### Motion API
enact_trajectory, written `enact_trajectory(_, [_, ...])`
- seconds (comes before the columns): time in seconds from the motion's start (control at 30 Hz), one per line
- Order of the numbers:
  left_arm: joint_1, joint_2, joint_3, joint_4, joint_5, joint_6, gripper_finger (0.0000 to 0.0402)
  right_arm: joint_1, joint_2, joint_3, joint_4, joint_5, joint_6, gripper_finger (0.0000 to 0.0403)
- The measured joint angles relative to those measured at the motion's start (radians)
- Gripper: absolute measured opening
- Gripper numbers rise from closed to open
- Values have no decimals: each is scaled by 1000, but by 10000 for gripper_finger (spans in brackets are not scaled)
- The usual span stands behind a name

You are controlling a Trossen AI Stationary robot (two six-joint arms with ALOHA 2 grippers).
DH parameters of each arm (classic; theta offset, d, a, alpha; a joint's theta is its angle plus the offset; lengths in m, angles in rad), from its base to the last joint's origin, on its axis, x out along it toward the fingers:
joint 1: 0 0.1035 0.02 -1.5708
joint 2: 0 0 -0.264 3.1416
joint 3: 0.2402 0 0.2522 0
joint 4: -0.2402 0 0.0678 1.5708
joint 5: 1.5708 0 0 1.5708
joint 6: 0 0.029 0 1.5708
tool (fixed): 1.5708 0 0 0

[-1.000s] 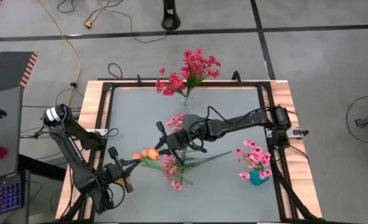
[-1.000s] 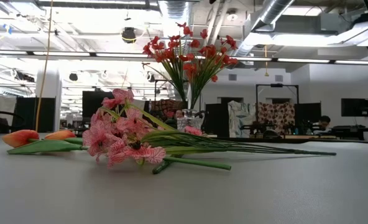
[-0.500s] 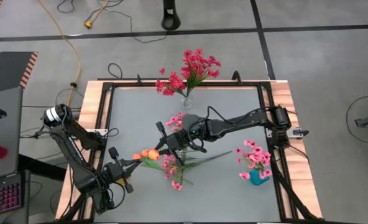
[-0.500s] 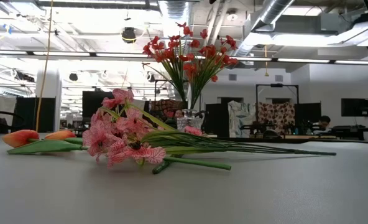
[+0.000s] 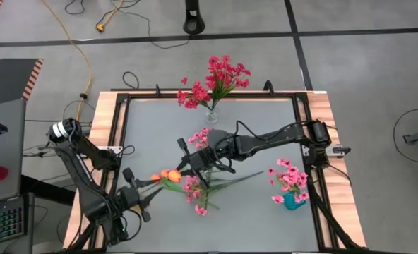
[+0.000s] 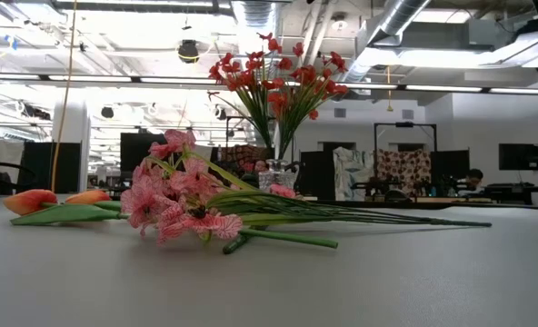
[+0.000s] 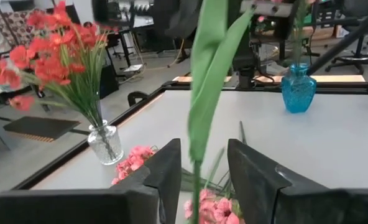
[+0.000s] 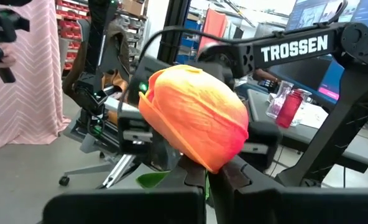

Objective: Sort flowers into vase by color
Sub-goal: Put the right orange tulip flower into the yellow vase

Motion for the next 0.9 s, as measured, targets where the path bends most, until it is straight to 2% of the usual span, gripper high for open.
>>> enact_trajectory(0.23, [27,0,74,-1,12,98,121,0,0,0,0,0,-2,31])
enact_trajectory(0.53, [144,0,143,-2,167,191,121,4,0,0,0,0,-2,31])
enact_trajectory(0.9, [206,0,311,-5,327,392,121,4,0,0,-4,1,-2,32])
